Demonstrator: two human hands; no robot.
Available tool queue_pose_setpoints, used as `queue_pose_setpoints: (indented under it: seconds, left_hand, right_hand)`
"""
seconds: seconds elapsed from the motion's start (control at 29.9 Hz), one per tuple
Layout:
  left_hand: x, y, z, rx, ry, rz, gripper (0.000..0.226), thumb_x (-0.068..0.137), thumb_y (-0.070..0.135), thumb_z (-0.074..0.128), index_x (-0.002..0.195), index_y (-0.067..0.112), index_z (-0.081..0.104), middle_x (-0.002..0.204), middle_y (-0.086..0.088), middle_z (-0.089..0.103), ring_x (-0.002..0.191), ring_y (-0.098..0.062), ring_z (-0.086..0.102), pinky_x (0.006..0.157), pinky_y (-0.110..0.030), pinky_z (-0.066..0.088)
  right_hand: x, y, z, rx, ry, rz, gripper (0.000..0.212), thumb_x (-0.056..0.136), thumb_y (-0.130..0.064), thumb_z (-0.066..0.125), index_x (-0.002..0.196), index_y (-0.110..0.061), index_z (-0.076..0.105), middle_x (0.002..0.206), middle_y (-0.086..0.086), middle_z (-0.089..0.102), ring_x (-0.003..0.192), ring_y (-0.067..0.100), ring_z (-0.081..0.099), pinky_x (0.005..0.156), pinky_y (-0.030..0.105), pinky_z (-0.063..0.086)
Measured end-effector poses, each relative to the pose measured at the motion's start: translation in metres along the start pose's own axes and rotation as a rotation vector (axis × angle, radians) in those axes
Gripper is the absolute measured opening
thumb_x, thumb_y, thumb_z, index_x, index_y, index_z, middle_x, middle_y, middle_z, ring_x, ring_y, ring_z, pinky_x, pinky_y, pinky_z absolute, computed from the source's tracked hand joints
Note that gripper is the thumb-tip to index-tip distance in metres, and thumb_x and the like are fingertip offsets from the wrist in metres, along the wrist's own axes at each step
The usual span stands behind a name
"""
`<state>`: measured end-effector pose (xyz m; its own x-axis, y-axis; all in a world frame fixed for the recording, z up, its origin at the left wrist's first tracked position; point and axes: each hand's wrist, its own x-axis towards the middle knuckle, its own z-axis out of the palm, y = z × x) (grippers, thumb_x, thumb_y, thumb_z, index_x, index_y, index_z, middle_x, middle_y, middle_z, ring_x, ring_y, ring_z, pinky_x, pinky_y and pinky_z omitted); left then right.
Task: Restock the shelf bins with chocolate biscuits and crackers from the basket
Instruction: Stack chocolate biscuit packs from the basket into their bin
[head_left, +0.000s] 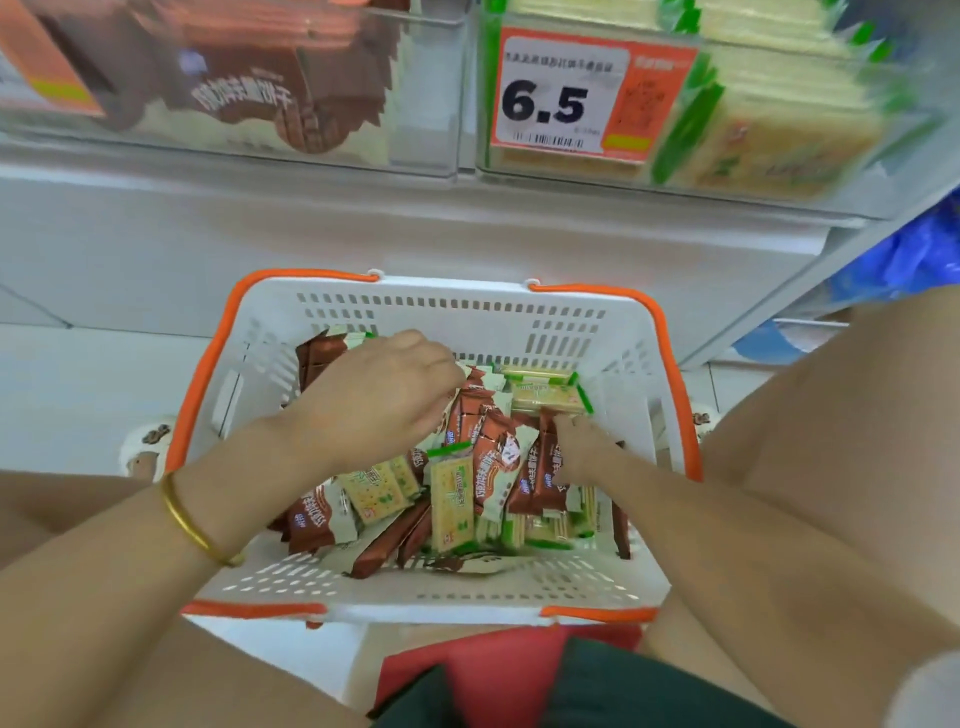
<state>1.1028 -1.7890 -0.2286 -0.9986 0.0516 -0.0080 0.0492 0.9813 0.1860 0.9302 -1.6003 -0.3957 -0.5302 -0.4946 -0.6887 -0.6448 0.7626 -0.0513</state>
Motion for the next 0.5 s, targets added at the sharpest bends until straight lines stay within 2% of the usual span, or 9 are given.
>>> queue_pose_setpoints:
  seconds: [0.1,0.23,0.33,0.4,0.47,0.5]
  left_hand:
    - [-0.001,-0.003,0.005,-0.012,-0.023,0.006,0.043,0.086,0.027,0.032,0.103,0.011,0.068,0.098,-0.003,0.068,0.086,-0.023,0.062,0.068,-0.04,0.055]
    - [-0.001,-0.005,0.006,-0.024,-0.045,0.005,0.043,0.085,0.027,0.031,0.101,0.011,0.068,0.097,-0.003,0.068,0.086,-0.024,0.061,0.066,-0.039,0.055]
    - [0.0,-0.006,0.007,-0.028,-0.039,0.013,0.043,0.085,0.027,0.032,0.1,0.01,0.068,0.096,-0.004,0.068,0.085,-0.025,0.062,0.066,-0.04,0.055]
    - [0.001,-0.005,0.008,-0.022,-0.021,0.032,0.043,0.085,0.027,0.032,0.099,0.01,0.069,0.095,-0.004,0.068,0.084,-0.025,0.062,0.066,-0.039,0.056]
    - [0.002,-0.003,0.007,-0.016,-0.001,0.053,0.039,0.085,0.026,0.037,0.1,0.01,0.068,0.095,-0.003,0.068,0.084,-0.024,0.063,0.067,-0.038,0.056]
    - [0.002,-0.002,0.008,-0.012,0.003,0.058,0.034,0.085,0.024,0.041,0.101,0.01,0.067,0.096,-0.004,0.068,0.084,-0.024,0.063,0.067,-0.038,0.055]
  right_hand:
    - [0.004,-0.004,0.007,-0.08,0.042,0.016,0.109,0.071,-0.029,0.081,0.15,-0.018,0.006,0.151,0.014,0.02,0.128,0.034,0.041,0.098,0.041,0.046]
    - [0.007,-0.003,0.01,-0.2,0.064,0.015,0.107,0.067,-0.037,0.083,0.147,-0.018,0.014,0.147,0.016,0.031,0.132,0.033,0.035,0.105,0.042,0.039]
    - [0.003,-0.004,0.005,-0.218,0.063,-0.017,0.089,0.069,-0.041,0.081,0.139,-0.02,0.029,0.141,0.014,0.035,0.13,0.031,0.035,0.103,0.043,0.04]
    - [-0.001,-0.007,-0.003,-0.273,0.071,-0.063,0.07,0.074,-0.04,0.078,0.13,-0.019,0.041,0.134,0.009,0.044,0.125,0.027,0.041,0.099,0.041,0.042]
    - [-0.005,-0.011,-0.017,-0.273,-0.003,-0.139,0.039,0.08,-0.034,0.073,0.107,-0.018,0.05,0.118,0.004,0.055,0.109,0.022,0.05,0.088,0.036,0.044]
    - [-0.009,-0.013,-0.026,-0.244,-0.072,-0.178,0.028,0.082,-0.029,0.072,0.092,-0.018,0.048,0.108,0.003,0.057,0.099,0.021,0.05,0.08,0.032,0.044]
